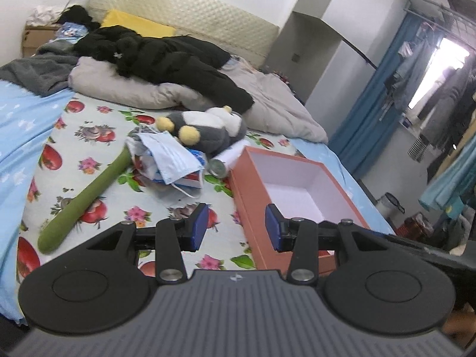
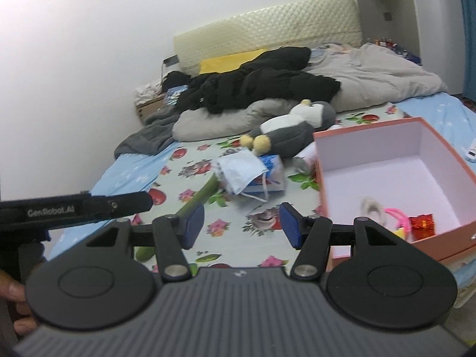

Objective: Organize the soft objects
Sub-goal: 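Move both open tools back toward the pile on the bed, then grasp the white face mask with the left tool while the right tool grasps the blue snack bag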

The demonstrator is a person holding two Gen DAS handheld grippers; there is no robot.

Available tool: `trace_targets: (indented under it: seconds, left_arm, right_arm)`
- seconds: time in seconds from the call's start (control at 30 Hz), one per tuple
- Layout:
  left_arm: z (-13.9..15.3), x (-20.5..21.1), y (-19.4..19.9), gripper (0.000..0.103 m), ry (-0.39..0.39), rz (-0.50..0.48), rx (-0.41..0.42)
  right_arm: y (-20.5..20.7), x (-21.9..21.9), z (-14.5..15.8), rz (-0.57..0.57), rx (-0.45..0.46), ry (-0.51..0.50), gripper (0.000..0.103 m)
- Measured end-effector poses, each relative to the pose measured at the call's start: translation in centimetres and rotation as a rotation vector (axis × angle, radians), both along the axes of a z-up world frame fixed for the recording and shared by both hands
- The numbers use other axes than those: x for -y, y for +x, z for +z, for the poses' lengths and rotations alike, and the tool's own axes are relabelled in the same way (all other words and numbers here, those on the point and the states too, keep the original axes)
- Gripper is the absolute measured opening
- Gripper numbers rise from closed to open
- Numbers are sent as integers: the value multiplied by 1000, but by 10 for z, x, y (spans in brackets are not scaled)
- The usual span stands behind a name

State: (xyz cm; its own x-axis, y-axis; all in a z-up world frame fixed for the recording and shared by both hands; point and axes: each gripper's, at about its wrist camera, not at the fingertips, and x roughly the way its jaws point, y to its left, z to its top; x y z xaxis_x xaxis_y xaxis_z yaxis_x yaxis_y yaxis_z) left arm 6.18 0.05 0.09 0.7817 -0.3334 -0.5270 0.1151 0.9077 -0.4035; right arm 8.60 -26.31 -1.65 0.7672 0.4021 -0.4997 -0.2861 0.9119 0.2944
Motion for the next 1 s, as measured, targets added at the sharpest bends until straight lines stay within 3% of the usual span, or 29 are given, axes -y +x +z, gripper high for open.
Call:
trace_targets:
  seconds: [0.37,0.67,0.83,1.0]
  left_arm:
    - [-40,-28,40,48,-37,78,-51]
    - [-85,-57,106,48,-87,131,-91]
    - [-111,-60,146,48,-137,154,-101]
    - [-142,-57,185,51,-244,152,-151]
  right_arm:
    - [41,-31,-26,45,-76,3,59]
    - [98,-49,-53,47,-120,-13,59]
    - [142,-50,-65,1,-131,-1,59]
    - [190,-52,-74,-55,-142,46,59]
